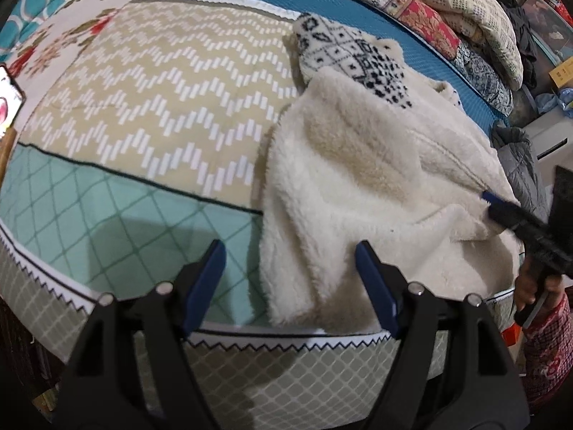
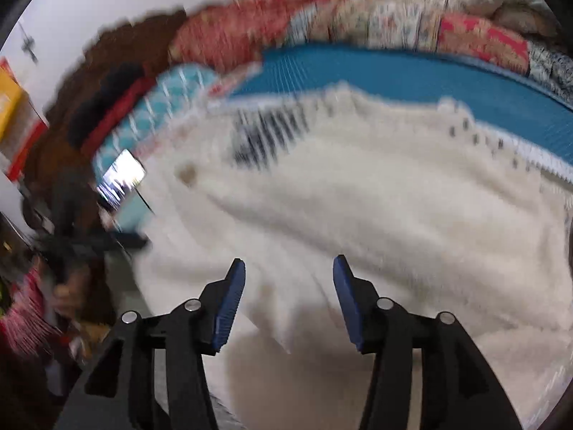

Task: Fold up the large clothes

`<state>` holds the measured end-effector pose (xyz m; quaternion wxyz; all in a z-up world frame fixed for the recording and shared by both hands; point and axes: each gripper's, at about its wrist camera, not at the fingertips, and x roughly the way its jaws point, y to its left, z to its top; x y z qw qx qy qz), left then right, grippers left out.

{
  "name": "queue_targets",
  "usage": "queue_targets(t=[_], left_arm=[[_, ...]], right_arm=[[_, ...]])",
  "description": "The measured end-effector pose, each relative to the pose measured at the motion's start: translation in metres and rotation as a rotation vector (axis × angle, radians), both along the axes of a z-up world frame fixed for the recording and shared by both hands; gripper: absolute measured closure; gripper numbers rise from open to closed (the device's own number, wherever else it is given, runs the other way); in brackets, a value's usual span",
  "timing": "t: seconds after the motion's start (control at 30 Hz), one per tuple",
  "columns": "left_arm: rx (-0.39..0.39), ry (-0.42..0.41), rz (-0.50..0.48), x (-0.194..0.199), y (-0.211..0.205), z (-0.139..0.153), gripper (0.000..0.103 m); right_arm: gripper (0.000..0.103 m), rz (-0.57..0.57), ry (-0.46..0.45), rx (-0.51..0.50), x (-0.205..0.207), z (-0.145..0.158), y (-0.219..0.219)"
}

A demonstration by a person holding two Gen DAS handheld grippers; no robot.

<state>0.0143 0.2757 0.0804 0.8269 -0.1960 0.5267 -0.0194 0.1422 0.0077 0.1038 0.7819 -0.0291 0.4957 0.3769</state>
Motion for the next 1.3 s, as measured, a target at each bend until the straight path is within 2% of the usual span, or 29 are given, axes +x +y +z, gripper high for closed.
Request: queue_targets(t=[0.03,0.1,0.13,0.2,0.27,0.33,0.37,0.4,0.43,0.53,0.57,0.67,0.7,0.77,0.87,0.93,0.97,1.0,1.03,1.07,1.17,1.23,1.3], left_arm=[[-0.003,0.000,-0.001,0.000,0.000,-0.001,0.031],[0.001,-0.001,-0.006,0.000,-0.003,-0.001,0.031],[0.007,-0.005,-0.009,0.000,-0.003,0.000,0.031],[0.007,-0.009,-0.005,0.000,-0.002,0.001,0.031],[0.002,-0.010,0.006,0.002,0.001,0.000,0.031],[-0.005,-0.006,0.013,0.006,0.002,-0.002,0.031],[-0.002,-0.002,0.013,0.010,0.000,-0.004,0.031],[0.005,0.002,0.013,0.012,-0.001,-0.005,0.031],[0.012,0.008,0.014,0.015,-0.002,-0.006,0.031],[0.006,0.003,0.011,0.018,-0.004,-0.005,0.031],[0.009,-0.003,0.011,0.018,-0.004,-0.004,0.031],[0.015,-0.014,0.016,0.022,-0.002,-0.002,0.031],[0.013,-0.016,0.020,0.024,-0.001,-0.002,0.031],[0.007,-0.021,0.025,0.027,0.000,-0.001,0.031],[-0.009,-0.016,0.014,0.029,-0.005,-0.002,0.043],[-0.005,0.002,-0.001,0.029,-0.013,-0.006,0.070],[0.005,0.008,-0.007,0.027,-0.016,-0.006,0.075],[0.020,0.007,-0.005,0.025,-0.019,-0.004,0.086],[0.027,0.000,-0.006,0.022,-0.019,0.001,0.091],[0.029,-0.010,-0.006,0.018,-0.019,0.007,0.092],[0.018,-0.052,-0.016,0.004,-0.017,0.040,0.093],[0.012,-0.047,-0.022,-0.004,-0.014,0.055,0.094],[0.039,-0.032,-0.018,-0.011,-0.012,0.065,0.094]], right_arm=[[0.061,0.029,0.045,0.005,-0.001,-0.009,0.002],[0.020,0.071,0.044,-0.005,0.002,-0.011,0.006],[0.021,0.074,0.018,-0.007,0.001,-0.002,0.005],[0.021,0.037,-0.084,0.053,0.008,0.024,0.003],[0.021,-0.043,-0.147,0.091,0.025,0.037,-0.002],[0.021,-0.099,-0.182,0.039,0.039,0.026,0.001],[0.026,-0.100,-0.159,0.007,0.044,0.015,0.005],[0.029,-0.106,-0.108,-0.037,0.049,0.000,0.007],[0.029,-0.116,-0.077,-0.041,0.050,-0.006,0.006],[0.030,-0.186,-0.078,0.114,0.037,0.010,-0.025],[0.034,-0.229,-0.094,0.173,0.029,0.020,-0.047],[0.057,-0.377,-0.161,0.244,-0.002,0.039,-0.112],[0.063,-0.426,-0.178,0.236,-0.013,0.040,-0.132],[0.067,-0.509,-0.166,0.187,-0.036,0.034,-0.167],[0.067,-0.570,-0.062,0.144,-0.066,0.008,-0.195],[0.067,-0.575,0.010,0.133,-0.083,-0.010,-0.201],[0.067,-0.574,0.029,0.114,-0.087,-0.015,-0.197],[0.055,-0.577,0.044,0.109,-0.092,-0.018,-0.197],[0.040,-0.578,0.053,0.156,-0.098,-0.016,-0.199],[0.023,-0.581,0.062,0.185,-0.102,-0.012,-0.203],[0.022,-0.596,0.045,0.150,-0.118,0.014,-0.211],[0.022,-0.592,0.041,0.119,-0.134,0.027,-0.215],[0.022,-0.588,0.043,0.109,-0.147,0.030,-0.221]])
